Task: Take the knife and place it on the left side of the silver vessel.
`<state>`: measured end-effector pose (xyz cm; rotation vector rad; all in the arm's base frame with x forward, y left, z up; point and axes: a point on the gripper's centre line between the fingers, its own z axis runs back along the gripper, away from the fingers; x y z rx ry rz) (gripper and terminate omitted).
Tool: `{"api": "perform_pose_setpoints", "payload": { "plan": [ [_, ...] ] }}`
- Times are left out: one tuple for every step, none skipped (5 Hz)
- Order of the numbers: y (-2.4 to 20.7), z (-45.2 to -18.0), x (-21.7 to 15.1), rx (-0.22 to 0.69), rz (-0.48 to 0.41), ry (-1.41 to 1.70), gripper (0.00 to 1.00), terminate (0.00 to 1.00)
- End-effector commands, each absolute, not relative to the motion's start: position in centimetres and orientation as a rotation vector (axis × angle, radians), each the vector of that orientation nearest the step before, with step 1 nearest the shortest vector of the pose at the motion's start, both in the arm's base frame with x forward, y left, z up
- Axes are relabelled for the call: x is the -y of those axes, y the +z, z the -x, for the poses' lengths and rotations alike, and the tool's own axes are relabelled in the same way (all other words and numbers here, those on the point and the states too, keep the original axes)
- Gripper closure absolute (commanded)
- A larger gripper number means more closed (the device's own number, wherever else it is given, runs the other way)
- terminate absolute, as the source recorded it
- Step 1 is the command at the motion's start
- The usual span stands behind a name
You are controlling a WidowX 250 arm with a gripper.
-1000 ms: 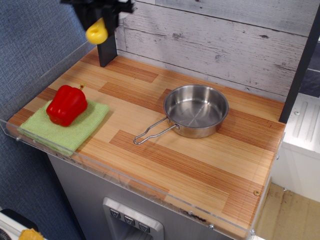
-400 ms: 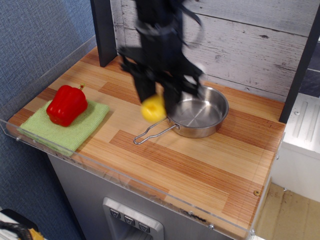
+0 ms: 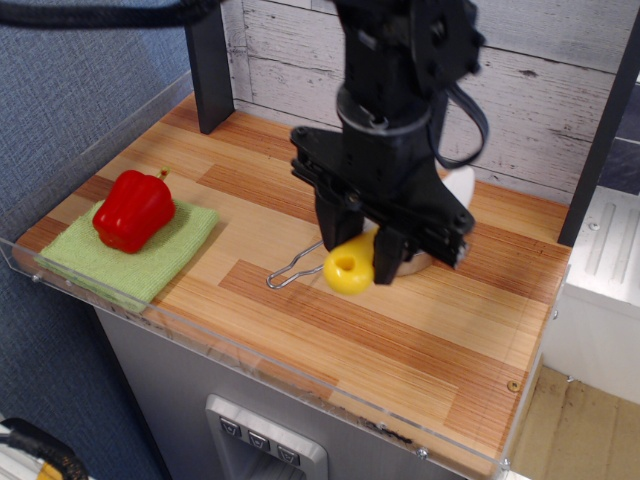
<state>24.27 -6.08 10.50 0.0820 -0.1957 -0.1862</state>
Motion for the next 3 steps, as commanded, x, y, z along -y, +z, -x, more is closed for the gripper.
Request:
{"api": "perform_pose_setpoints", "payload": {
  "plan": [
    [6.8,-24.4,3.2,0.152,-0.050,-0.161,1.00,0.00],
    [4.6,-25.0,3.0,0.123,-0.057,-0.170,1.00,0.00],
    [2.7,-25.5,3.8,0.133,-0.049,-0.204,1.00,0.00]
  ]
}}
